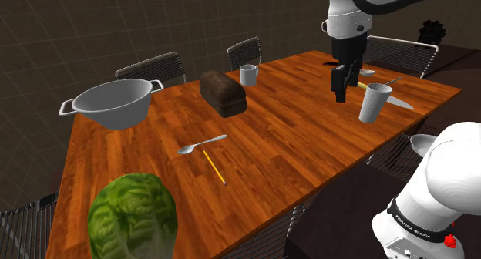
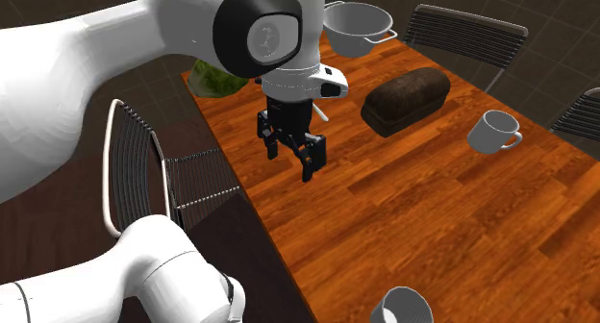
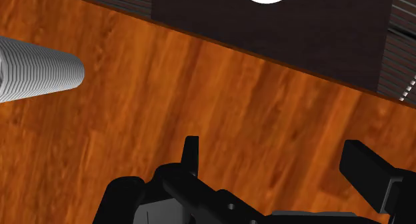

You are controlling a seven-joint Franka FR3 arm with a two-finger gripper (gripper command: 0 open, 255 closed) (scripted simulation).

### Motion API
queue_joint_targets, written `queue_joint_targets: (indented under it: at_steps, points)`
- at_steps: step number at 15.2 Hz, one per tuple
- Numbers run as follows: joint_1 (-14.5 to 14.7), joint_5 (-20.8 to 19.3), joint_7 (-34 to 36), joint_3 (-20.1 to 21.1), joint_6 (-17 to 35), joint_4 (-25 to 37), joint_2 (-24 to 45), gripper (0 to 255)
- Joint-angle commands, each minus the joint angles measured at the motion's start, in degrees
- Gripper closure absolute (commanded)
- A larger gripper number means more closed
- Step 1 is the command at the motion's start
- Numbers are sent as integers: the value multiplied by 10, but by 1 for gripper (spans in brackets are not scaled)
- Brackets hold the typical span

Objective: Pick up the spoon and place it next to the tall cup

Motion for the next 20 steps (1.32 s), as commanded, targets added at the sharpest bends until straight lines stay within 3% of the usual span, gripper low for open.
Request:
queue_joint_targets:
  at_steps: [1,10,20]
  points:
    - [0,0,0,0,0,0,0,0]
    - [33,-23,-79,9,120,74,185,0]
    - [65,-54,-153,38,199,203,383,0]
